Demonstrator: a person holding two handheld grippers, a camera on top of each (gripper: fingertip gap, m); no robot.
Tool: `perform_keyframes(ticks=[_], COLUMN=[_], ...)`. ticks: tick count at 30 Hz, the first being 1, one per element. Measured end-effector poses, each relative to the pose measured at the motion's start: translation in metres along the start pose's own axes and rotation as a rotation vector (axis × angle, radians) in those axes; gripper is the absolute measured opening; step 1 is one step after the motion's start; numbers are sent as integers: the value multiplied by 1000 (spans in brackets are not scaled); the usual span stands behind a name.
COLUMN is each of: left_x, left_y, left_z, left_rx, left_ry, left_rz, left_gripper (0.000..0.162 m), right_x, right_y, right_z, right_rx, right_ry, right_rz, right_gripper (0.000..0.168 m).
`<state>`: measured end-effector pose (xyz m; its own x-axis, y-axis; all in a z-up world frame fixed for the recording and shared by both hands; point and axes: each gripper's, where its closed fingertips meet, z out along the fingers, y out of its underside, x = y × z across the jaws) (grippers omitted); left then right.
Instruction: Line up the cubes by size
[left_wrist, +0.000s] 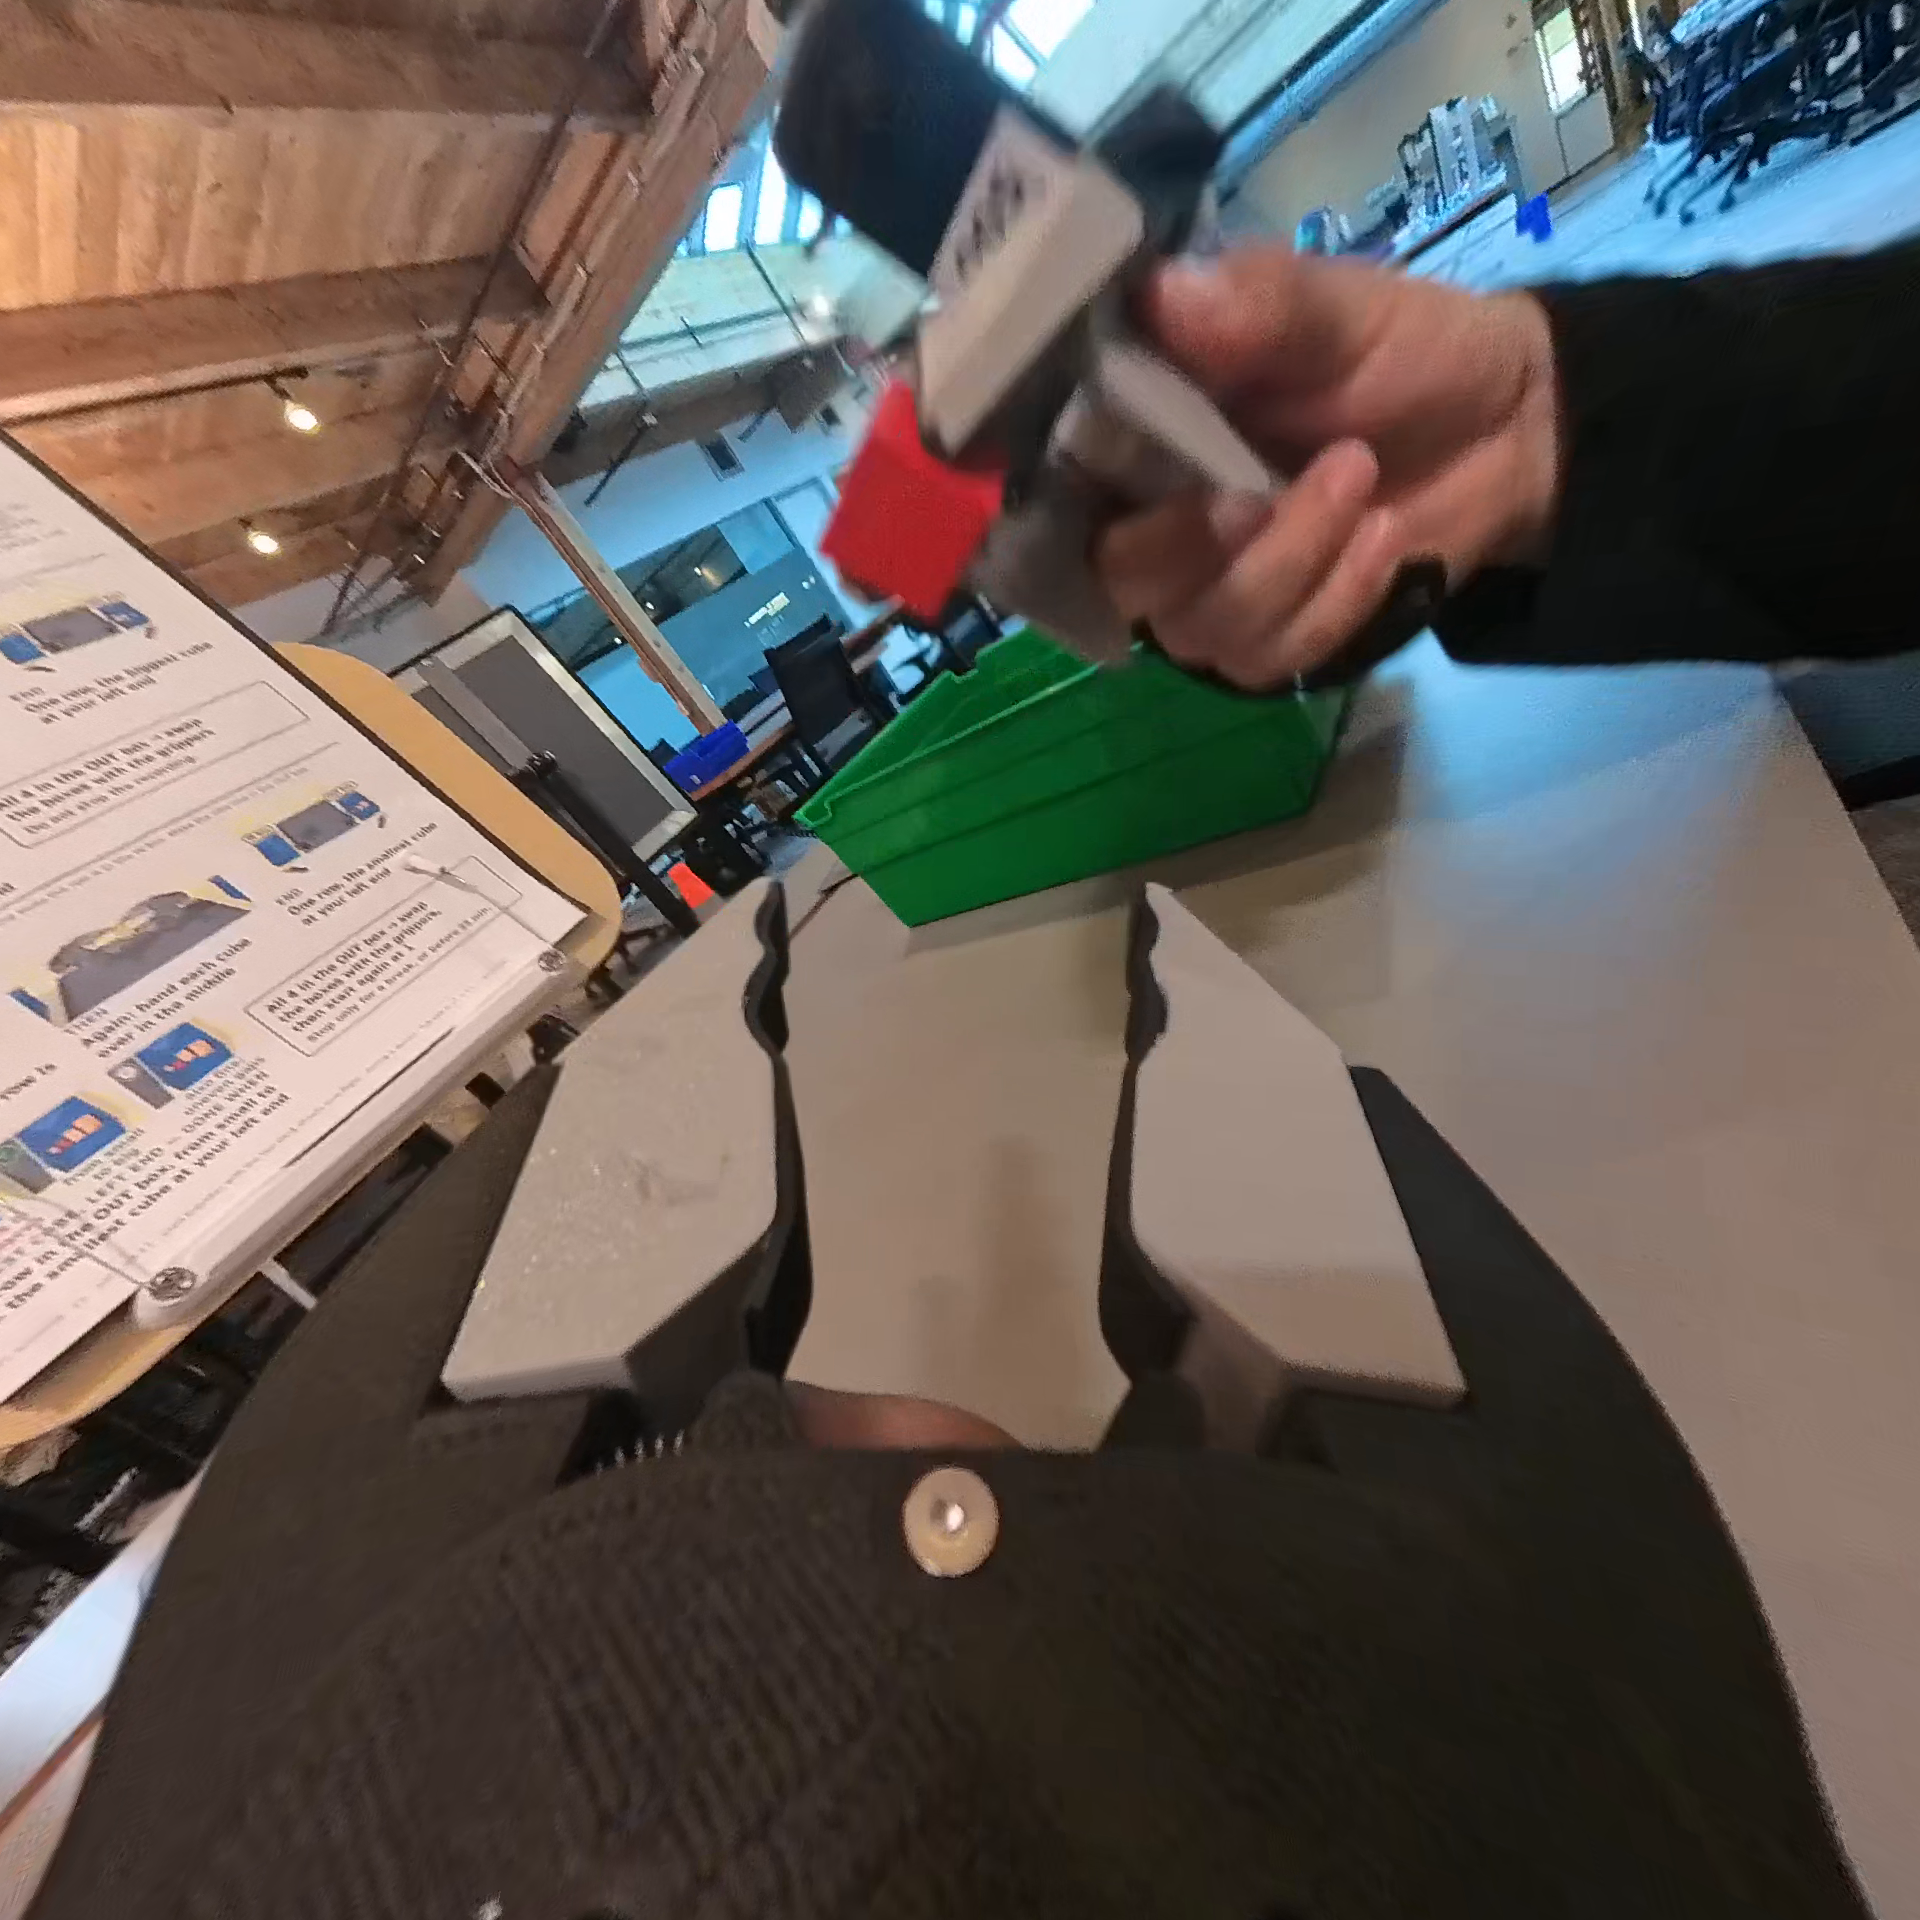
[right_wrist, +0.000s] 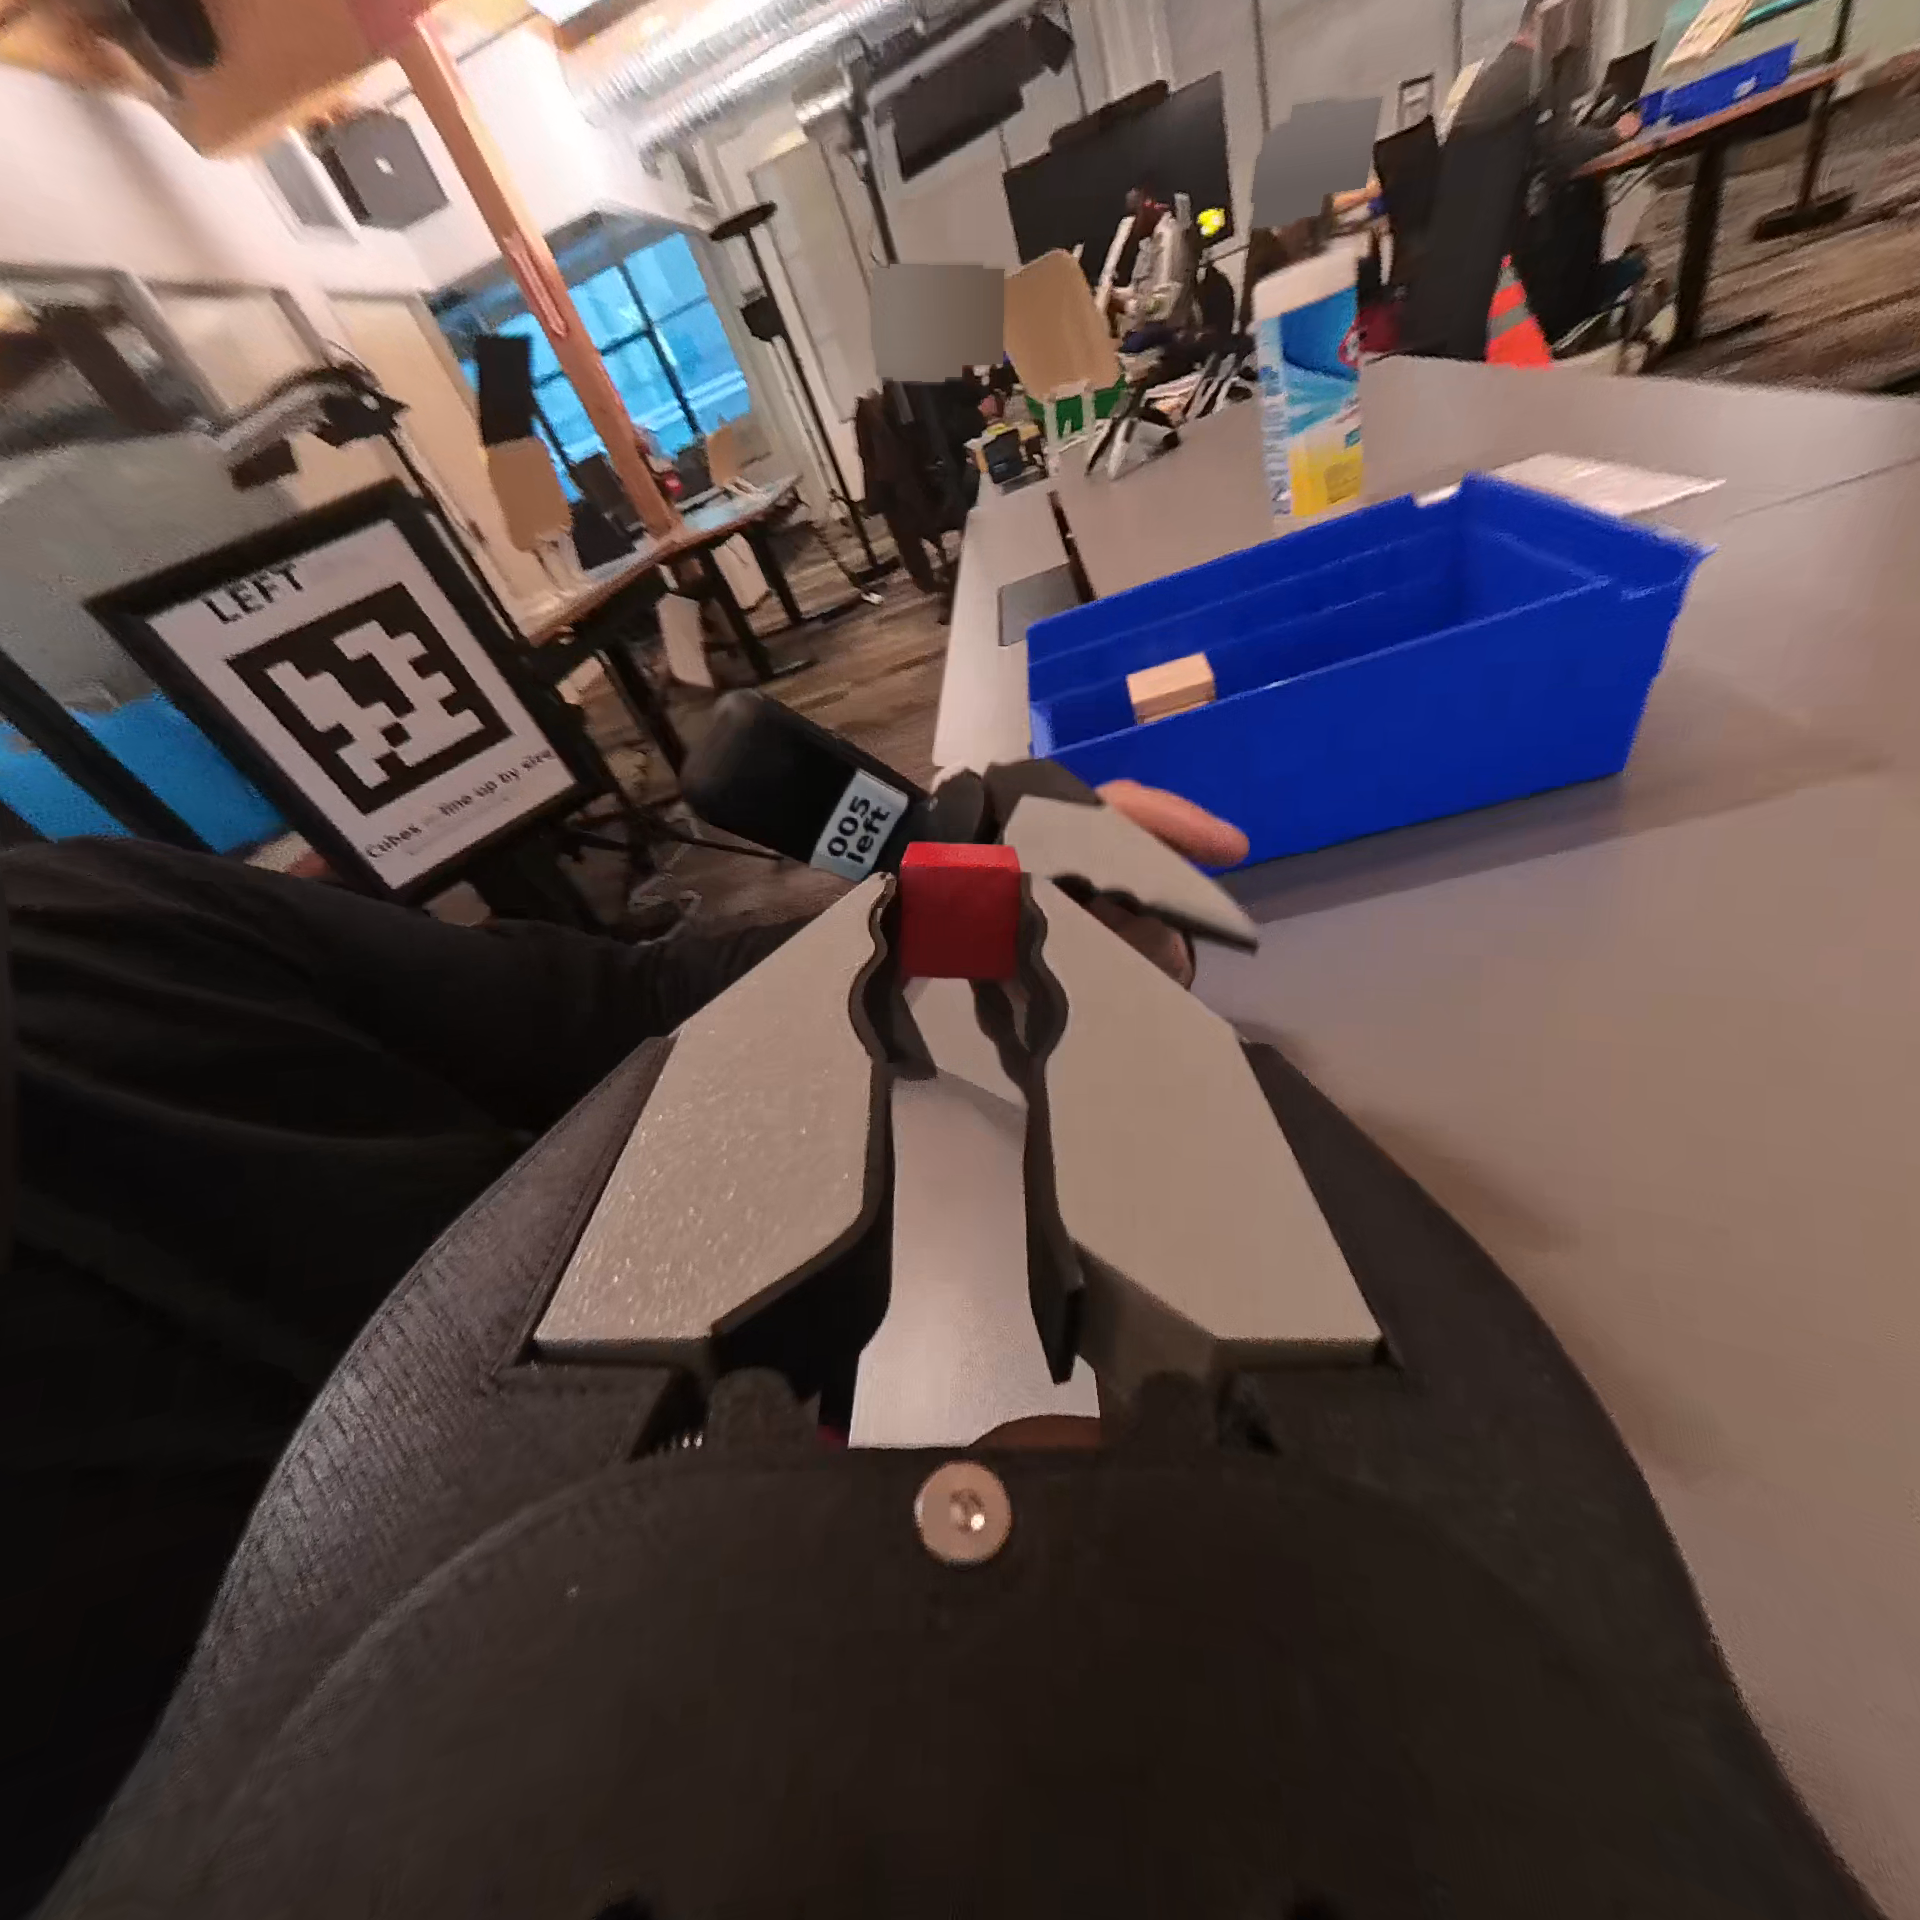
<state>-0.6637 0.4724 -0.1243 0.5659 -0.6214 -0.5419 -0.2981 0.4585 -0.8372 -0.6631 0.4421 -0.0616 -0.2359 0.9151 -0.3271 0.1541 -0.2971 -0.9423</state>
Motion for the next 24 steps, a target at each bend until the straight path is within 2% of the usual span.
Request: perform_keyframes(ticks=[1,5,8,11,17,24], left_x=[3,7,2,-4,-8,-4], left_y=[5,34,73,84,83,90], left_z=[2,10,11,10,10,12], left_rx=[-26,-184,-387,-454,-448,-492], left_ry=[13,30,9,-19,-29,-1], left_rz=[1,-18,-70,-89,-170,-207], left_gripper=[59,50,57,57,54,53], right_x=[-4,-6,7,34,76,112], right_y=[-7,-32,-38,-31,4,85], right_z=[-8,-52,-94,-145,-232,-270], right_rx=[-4,-27,-76,-167,-337,-779], right_ry=[24,190,342,528,735,732], right_rz=[-25,-123,-163,-179,-119,-144], right_gripper=[18,18,19,19,19,19])
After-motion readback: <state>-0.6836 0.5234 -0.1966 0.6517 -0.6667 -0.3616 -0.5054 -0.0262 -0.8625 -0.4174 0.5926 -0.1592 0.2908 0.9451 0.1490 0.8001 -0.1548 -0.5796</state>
